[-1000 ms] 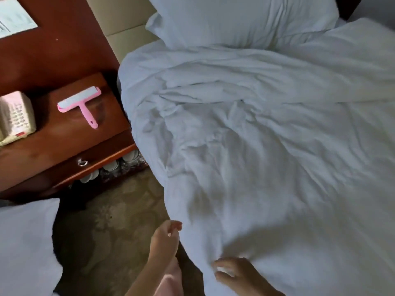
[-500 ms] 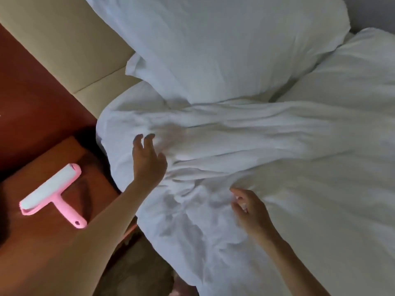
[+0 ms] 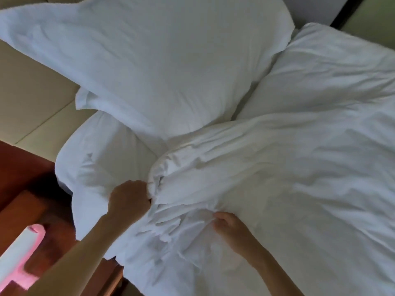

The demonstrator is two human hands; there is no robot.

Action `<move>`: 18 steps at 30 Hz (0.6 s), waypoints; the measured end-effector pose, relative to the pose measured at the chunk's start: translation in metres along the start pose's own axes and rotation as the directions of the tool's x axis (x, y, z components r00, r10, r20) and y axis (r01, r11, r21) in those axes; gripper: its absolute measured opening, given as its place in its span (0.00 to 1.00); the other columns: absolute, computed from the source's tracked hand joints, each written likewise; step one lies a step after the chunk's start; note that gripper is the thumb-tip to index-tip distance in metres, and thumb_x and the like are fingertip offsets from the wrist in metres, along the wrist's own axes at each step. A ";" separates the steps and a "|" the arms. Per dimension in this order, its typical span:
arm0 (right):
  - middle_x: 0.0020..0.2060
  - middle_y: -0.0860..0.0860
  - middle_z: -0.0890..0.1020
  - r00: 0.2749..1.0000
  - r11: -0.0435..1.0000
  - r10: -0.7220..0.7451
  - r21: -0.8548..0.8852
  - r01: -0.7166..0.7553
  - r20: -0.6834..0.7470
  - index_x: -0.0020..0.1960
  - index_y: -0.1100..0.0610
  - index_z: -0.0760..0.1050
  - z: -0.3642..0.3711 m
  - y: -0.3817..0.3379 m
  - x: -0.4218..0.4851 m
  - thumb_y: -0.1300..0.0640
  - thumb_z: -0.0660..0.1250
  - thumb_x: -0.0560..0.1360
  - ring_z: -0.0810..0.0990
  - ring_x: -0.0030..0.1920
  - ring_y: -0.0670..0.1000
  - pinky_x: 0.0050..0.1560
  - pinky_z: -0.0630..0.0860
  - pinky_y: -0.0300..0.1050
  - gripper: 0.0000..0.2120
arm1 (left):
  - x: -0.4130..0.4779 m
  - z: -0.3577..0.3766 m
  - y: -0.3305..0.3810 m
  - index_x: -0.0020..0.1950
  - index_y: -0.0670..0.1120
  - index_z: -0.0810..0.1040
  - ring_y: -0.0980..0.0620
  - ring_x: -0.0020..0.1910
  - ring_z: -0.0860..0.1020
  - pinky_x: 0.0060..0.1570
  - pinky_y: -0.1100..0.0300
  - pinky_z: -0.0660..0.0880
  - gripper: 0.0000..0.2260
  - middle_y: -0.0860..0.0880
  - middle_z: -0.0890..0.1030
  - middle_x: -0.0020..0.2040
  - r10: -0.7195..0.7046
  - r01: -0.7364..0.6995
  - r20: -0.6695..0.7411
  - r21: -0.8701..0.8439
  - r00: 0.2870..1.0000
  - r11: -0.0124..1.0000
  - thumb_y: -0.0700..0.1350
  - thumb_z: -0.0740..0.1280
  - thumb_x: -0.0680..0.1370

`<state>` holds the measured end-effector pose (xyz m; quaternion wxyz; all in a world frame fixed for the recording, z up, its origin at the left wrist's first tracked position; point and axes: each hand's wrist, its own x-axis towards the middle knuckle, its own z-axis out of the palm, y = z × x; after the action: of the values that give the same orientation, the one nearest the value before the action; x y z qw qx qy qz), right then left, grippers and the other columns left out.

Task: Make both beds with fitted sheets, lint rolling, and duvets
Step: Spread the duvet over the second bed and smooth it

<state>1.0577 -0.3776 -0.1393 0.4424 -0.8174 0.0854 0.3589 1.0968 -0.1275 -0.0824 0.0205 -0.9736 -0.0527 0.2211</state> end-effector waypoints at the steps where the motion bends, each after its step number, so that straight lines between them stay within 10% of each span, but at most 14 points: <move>1: 0.56 0.48 0.78 1.000 0.997 0.009 0.073 -0.009 -0.008 0.61 0.53 0.75 -0.004 -0.008 -0.007 0.49 0.67 0.76 0.77 0.58 0.46 0.58 0.69 0.36 0.16 | -0.018 0.006 0.008 0.36 0.49 0.68 0.49 0.46 0.80 0.39 0.60 0.70 0.12 0.53 0.70 0.31 0.002 -0.002 -0.010 -0.023 1.000 1.000 0.49 0.56 0.79; 8: 0.47 0.43 0.80 0.998 0.891 0.025 0.451 -0.050 0.062 0.51 0.49 0.73 -0.019 -0.027 -0.077 0.44 0.62 0.77 0.80 0.45 0.44 0.49 0.75 0.42 0.09 | -0.132 0.061 0.090 0.60 0.53 0.74 0.53 0.60 0.76 0.56 0.61 0.72 0.14 0.54 0.78 0.54 0.153 -0.109 0.132 -0.297 0.979 0.949 0.54 0.59 0.77; 15: 0.53 0.44 0.81 0.997 0.828 0.075 0.558 -0.049 -0.023 0.56 0.46 0.74 -0.025 0.045 -0.149 0.31 0.68 0.60 0.79 0.55 0.46 0.58 0.76 0.46 0.30 | -0.203 0.087 0.195 0.50 0.53 0.73 0.53 0.58 0.76 0.53 0.61 0.73 0.07 0.54 0.79 0.55 0.206 -0.139 0.177 -0.330 0.962 0.934 0.50 0.57 0.78; 18: 0.53 0.46 0.81 0.986 0.869 0.093 0.495 -0.013 -0.137 0.60 0.50 0.74 -0.027 0.078 -0.170 0.43 0.73 0.66 0.79 0.55 0.48 0.58 0.75 0.44 0.25 | -0.233 0.087 0.238 0.52 0.50 0.74 0.53 0.55 0.78 0.50 0.59 0.75 0.08 0.54 0.79 0.54 0.212 -0.162 0.102 -0.363 0.972 0.918 0.49 0.57 0.78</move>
<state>0.9120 -0.4750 -0.0694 0.6180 -0.7005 0.2309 0.2721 0.8727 -0.3883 -0.0760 -0.1788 -0.9443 0.0008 0.2764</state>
